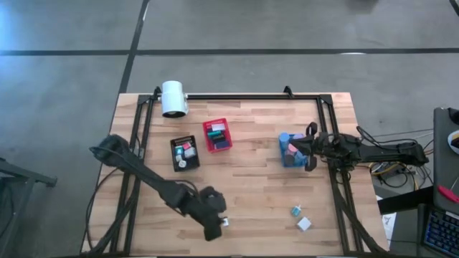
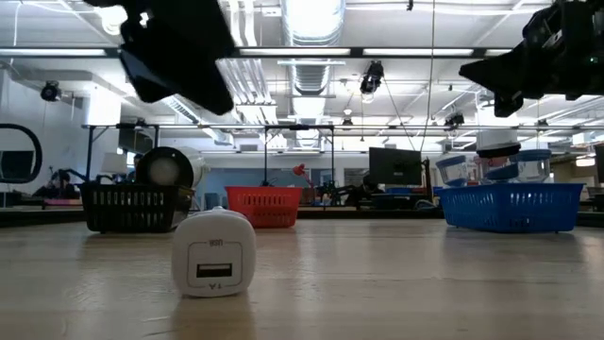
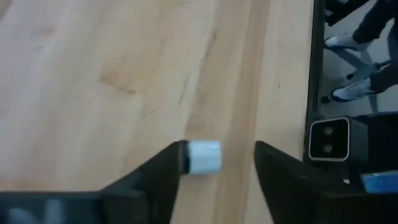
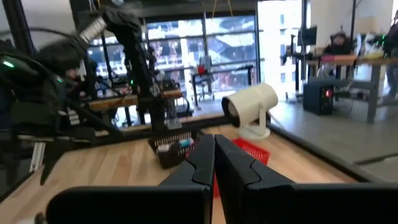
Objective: Pick & Place Office items
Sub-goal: Put the white black charger adapter into the black bin
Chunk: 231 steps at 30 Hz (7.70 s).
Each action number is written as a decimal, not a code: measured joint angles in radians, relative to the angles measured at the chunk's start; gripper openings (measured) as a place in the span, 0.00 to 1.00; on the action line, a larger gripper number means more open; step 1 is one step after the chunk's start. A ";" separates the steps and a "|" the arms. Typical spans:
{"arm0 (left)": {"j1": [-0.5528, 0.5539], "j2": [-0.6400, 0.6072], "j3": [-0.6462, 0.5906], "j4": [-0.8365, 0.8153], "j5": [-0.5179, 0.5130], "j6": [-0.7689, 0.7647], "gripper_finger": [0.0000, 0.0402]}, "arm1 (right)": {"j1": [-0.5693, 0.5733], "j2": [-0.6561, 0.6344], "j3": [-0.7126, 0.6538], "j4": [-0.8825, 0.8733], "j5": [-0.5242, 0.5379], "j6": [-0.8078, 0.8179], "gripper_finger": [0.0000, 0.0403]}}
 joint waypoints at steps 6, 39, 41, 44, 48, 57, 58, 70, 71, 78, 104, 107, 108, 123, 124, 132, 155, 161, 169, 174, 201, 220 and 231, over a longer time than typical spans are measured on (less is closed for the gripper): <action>-0.003 0.145 0.195 -0.146 0.006 0.011 0.72 | 0.000 0.047 0.000 -0.010 0.000 0.005 0.02; -0.003 0.331 0.338 -0.360 0.008 0.044 0.71 | 0.000 0.118 0.000 0.016 0.003 0.009 0.02; -0.003 0.332 0.326 -0.342 0.008 0.045 0.67 | 0.000 0.124 0.000 0.017 0.003 0.009 0.02; -0.003 0.332 0.312 -0.318 0.009 0.045 0.59 | 0.000 0.130 0.000 0.025 0.002 0.008 0.02; -0.006 0.330 0.297 -0.302 0.008 0.045 0.44 | 0.000 0.129 0.000 0.032 0.002 0.009 0.02; -0.005 0.309 0.288 -0.315 0.013 0.076 0.38 | 0.000 0.130 0.000 0.036 0.001 0.012 0.02; -0.005 0.302 0.286 -0.322 0.011 0.080 0.38 | 0.000 0.130 0.000 0.036 0.000 0.012 0.02; 0.031 -0.033 0.222 -0.333 -0.180 0.176 0.38 | 0.000 0.130 -0.001 0.096 -0.103 -0.024 0.02; 0.036 -0.083 0.196 -0.331 -0.204 0.192 0.38 | 0.000 0.128 -0.001 0.105 -0.110 -0.023 0.02; 0.050 -0.517 -0.139 -0.198 -0.299 0.206 0.38 | 0.003 0.129 -0.001 0.113 -0.113 -0.010 0.02; 0.068 -1.665 -1.035 0.207 -0.389 0.468 0.38 | 0.059 0.182 -0.001 0.188 -0.076 0.086 0.02; 0.068 -1.724 -1.071 0.206 -0.393 0.467 0.38 | 0.087 0.216 -0.001 0.188 -0.075 0.092 0.02; 0.068 -1.737 -1.079 0.206 -0.393 0.462 0.38 | 0.100 0.228 -0.001 0.189 -0.075 0.094 0.02; 0.069 -1.836 -1.068 0.062 -0.406 0.553 0.38 | 0.173 0.330 -0.001 0.376 0.059 0.056 0.02; 0.069 -1.834 -1.067 0.070 -0.422 0.559 0.38 | 0.173 0.339 -0.001 0.381 0.065 0.043 0.02; 0.069 -1.835 -1.072 0.081 -0.562 0.546 0.38 | 0.172 0.372 -0.001 0.388 0.085 0.031 0.02; 0.070 -1.834 -1.084 0.117 -0.657 0.500 0.38 | 0.172 0.371 -0.001 0.389 0.142 -0.003 0.02; 0.074 -1.834 -1.074 0.117 -0.658 0.453 0.38 | 0.172 0.371 -0.001 0.389 0.161 -0.023 0.02; 0.074 -1.815 -1.072 0.094 -0.608 0.459 0.38 | 0.172 0.371 -0.001 0.390 0.161 0.001 0.02; 0.076 -1.715 -1.031 0.098 -0.604 0.441 0.38 | 0.172 0.371 -0.001 0.392 0.164 0.000 0.02; 0.302 -0.976 -0.561 -0.539 -0.363 0.242 0.38 | 0.172 0.371 -0.001 0.399 0.187 0.001 0.02; 0.388 -0.827 -0.611 -0.436 -0.173 0.258 0.38 | 0.172 0.371 -0.001 0.411 0.186 -0.007 0.02; 0.445 -0.678 -0.612 -0.430 -0.156 0.276 0.38 | 0.172 0.372 -0.001 0.409 0.186 0.010 0.02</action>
